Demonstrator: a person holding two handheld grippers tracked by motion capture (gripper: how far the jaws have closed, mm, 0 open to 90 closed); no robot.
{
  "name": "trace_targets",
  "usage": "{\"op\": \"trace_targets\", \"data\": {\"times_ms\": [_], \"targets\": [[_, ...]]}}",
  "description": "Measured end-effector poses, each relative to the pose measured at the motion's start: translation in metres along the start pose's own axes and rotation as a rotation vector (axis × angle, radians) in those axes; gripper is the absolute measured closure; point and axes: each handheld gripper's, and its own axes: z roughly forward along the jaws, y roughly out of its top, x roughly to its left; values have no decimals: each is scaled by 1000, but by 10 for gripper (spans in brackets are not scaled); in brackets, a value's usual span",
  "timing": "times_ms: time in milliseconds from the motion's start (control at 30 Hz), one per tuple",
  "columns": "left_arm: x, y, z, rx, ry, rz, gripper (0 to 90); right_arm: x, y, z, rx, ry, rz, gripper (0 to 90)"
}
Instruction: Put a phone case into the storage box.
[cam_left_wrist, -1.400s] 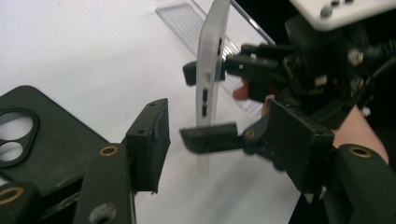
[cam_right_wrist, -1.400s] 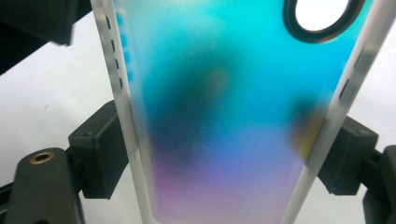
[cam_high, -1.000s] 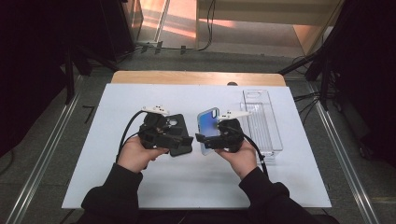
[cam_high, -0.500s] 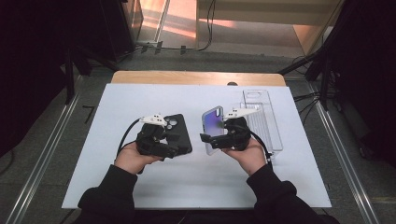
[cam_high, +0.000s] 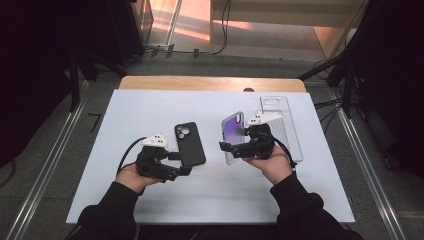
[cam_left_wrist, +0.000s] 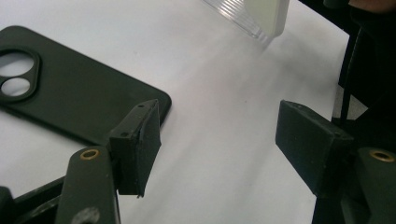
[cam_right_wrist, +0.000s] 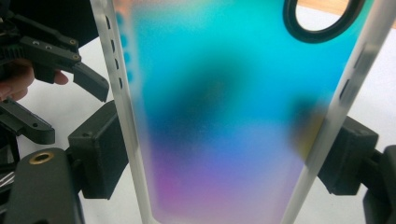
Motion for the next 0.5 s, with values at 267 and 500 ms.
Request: {"op": "trace_targets", "data": {"times_ms": [267,500], "targets": [[3,-14,-6,24,14,-31,312,-4,1,-4,7,2,2,155],[3,-27,-16,17,56,-56,312,-12,4,-12,14,-49,32,155]]}}
